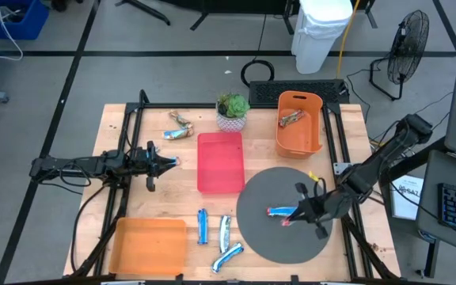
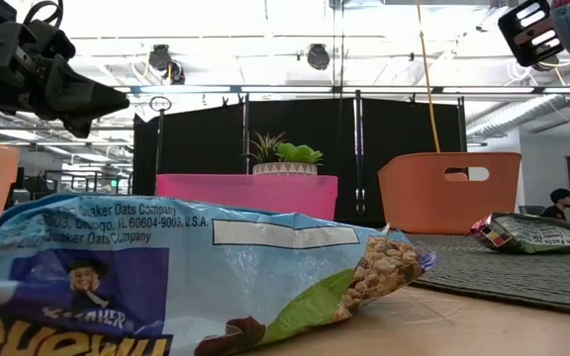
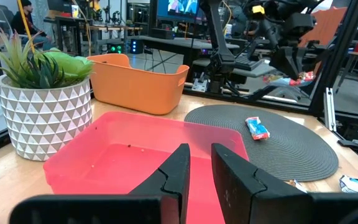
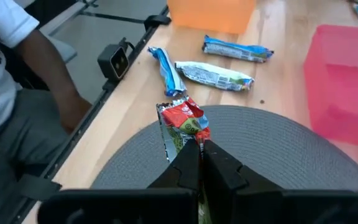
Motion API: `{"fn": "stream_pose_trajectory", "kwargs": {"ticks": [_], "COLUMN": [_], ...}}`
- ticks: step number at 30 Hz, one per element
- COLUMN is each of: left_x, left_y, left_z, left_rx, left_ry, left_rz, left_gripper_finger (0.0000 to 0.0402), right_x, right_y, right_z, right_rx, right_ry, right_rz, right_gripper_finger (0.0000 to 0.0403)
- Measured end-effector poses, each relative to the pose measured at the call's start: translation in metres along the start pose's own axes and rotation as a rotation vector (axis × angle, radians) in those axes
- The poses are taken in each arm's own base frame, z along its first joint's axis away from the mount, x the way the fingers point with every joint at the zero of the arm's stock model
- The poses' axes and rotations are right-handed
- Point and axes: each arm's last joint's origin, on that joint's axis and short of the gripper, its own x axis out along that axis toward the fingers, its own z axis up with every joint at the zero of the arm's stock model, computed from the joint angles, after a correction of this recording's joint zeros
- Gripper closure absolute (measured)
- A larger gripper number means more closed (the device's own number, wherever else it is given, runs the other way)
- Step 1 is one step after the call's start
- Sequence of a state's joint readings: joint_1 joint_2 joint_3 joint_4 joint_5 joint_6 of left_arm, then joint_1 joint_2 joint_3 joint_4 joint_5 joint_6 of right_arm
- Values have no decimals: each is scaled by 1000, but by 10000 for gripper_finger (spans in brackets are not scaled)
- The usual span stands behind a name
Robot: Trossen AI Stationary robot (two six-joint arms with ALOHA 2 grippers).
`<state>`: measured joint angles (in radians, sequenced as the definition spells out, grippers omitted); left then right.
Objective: Pick and place Granola Bars by type
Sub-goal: Put the green/red granola bar into the top right orange bin
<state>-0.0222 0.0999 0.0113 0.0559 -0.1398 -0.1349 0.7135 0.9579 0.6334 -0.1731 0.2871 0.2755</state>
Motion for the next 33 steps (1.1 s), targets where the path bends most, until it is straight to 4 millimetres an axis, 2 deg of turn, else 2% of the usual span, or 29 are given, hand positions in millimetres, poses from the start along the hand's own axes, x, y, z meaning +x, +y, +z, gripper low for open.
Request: {"fn": "stream_pose_trajectory", "kwargs": {"ticks": [7,14,18,21,33], "left_x": [0,0,0,0,0], "left_y": [0,0,0,0,0], "left_z": [0,0,0,0,0], "left_rx": [0,0,0,0,0], "left_ry": [0,0,0,0,1], "left_rz": [0,0,0,0,0], "left_gripper_finger": [330,330,330,330,330], "right_x": [-9,-17,-18,-27,-47], "right_y": [-22,-44,-59,-68,-102], "right_z": [-39,-70,-84,-74,-60], "right_rx": [84,86,33,30,-65], "right_ry": [-45,-351,-497,-623,-788], "right_rz": [-40,-66,-170,-238,-593], "right_gripper_finger": [401,401,401,401,401]}}
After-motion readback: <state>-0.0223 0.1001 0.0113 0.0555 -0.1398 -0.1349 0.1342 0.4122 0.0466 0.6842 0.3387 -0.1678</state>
